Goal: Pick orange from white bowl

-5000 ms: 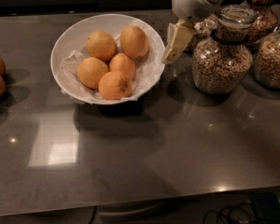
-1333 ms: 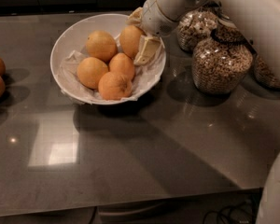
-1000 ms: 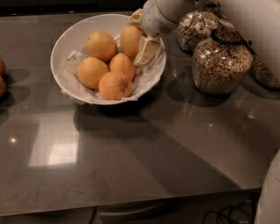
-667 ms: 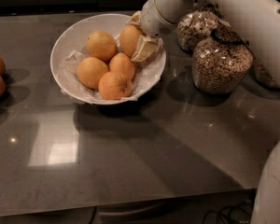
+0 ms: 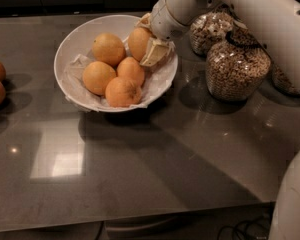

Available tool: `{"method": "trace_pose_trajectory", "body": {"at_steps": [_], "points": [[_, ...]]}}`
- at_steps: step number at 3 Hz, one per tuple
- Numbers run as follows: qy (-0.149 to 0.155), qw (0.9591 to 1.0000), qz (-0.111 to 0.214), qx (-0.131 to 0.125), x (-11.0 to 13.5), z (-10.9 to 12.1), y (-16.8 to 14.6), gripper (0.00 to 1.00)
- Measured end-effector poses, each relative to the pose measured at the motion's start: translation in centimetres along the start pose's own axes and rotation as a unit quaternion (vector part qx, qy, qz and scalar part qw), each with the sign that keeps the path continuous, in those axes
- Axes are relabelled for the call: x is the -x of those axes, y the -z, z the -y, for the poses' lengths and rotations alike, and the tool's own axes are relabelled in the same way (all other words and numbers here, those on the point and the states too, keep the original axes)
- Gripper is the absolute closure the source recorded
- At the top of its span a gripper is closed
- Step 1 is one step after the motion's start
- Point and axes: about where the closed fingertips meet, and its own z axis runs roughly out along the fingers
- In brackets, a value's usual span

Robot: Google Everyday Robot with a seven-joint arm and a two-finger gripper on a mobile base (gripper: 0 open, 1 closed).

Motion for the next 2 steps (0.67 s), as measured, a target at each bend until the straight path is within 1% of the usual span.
{"method": "trace_pose_trajectory", "body": {"at_steps": [1, 2], "points": [[0.000, 1.0000, 0.000, 0.000, 0.00, 0.00, -0.01, 1.00], [0.000, 1.0000, 0.000, 0.000, 0.02, -0.01, 0.00, 1.00]]}}
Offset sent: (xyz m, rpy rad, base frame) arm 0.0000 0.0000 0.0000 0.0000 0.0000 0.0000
